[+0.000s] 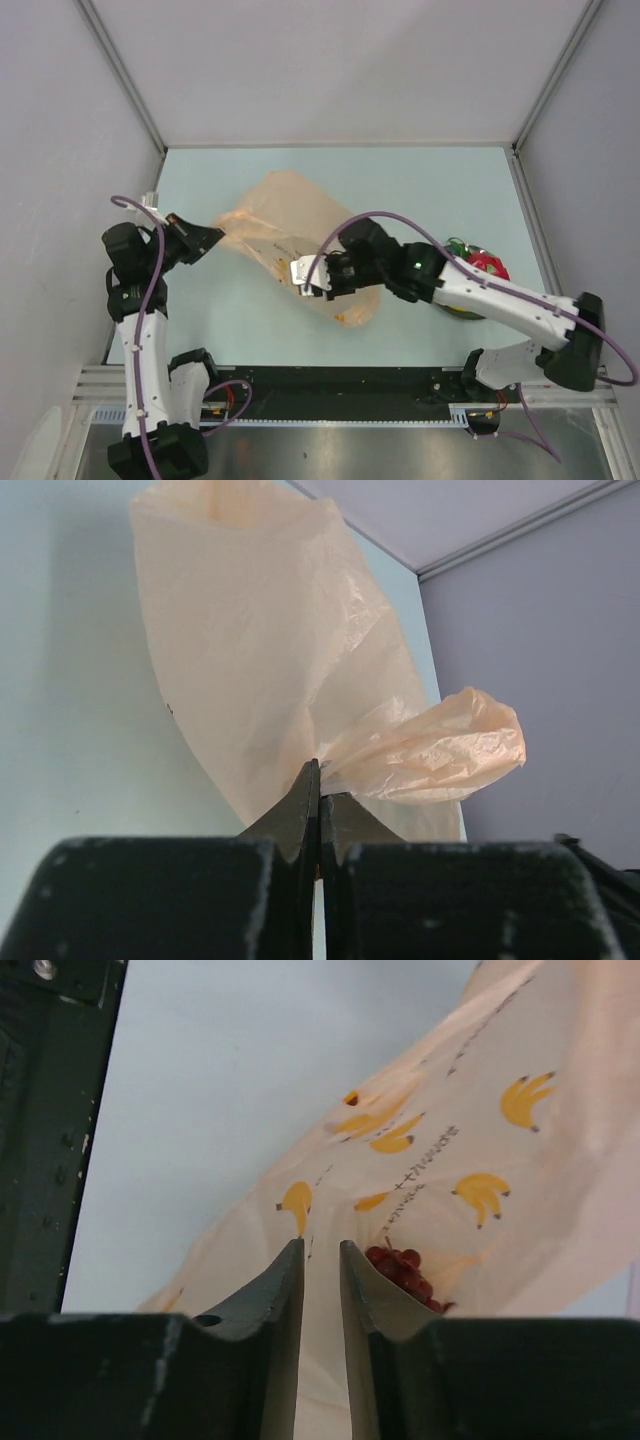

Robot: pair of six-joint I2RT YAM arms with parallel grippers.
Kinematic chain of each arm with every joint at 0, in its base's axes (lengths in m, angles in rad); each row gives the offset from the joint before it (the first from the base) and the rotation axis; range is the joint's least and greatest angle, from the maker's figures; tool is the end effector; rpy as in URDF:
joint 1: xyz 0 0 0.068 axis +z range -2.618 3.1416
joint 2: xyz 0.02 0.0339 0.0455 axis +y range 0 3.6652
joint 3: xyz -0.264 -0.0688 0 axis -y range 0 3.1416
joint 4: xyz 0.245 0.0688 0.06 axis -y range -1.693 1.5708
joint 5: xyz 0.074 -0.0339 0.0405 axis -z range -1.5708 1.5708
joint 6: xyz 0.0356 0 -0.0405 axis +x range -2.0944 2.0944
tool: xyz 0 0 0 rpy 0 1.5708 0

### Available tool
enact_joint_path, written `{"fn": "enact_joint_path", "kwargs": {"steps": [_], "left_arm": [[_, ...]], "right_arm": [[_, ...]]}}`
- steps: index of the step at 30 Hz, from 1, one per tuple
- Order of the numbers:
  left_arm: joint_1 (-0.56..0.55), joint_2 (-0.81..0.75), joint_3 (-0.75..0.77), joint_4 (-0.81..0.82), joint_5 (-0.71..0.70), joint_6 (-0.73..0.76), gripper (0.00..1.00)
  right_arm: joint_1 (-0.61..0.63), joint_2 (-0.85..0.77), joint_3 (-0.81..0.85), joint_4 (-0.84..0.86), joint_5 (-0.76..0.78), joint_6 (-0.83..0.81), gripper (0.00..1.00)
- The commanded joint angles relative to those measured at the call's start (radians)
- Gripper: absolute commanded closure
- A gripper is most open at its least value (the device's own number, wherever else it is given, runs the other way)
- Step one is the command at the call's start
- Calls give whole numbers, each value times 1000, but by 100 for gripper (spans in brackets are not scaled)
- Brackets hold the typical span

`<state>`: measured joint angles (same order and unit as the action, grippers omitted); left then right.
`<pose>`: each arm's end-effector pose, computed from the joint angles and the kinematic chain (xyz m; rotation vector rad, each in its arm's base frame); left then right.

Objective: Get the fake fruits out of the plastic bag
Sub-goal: Adjust the plastic bag at the center of the board.

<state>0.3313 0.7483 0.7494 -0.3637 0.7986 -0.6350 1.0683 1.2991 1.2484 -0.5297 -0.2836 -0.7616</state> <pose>0.1633 0.0292 0.3183 -0.3842 1.8978 -0.9695 0.1297 0.2566 0.3560 -1.8115 1.1840 0.4824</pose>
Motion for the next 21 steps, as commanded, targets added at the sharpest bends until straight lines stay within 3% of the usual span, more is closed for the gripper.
{"fn": "enact_joint_path", "kwargs": {"steps": [1, 6, 10, 15, 18, 19, 21], "left_arm": [[-3, 14, 90, -6, 33, 24, 100], [-11, 32, 103, -6, 37, 18, 100], [-12, 39, 96, -15, 34, 44, 100], [-12, 14, 30, -70, 1, 100, 100], [-14, 0, -28, -84, -33, 112, 100], [-14, -1, -39, -83, -38, 112, 100], [-12, 8, -54, -73, -44, 110, 100]], "right_arm": [[9, 190, 112, -42, 70, -4, 75], [-10, 334, 134, -30, 154, -85, 71], [-86, 492, 232, -61, 167, -68, 75], [-116, 542, 279, -52, 207, -94, 76], [-21, 484, 206, -87, 140, 4, 78], [20, 473, 186, -78, 115, 128, 78], [-2, 476, 172, -63, -4, 259, 77]]}}
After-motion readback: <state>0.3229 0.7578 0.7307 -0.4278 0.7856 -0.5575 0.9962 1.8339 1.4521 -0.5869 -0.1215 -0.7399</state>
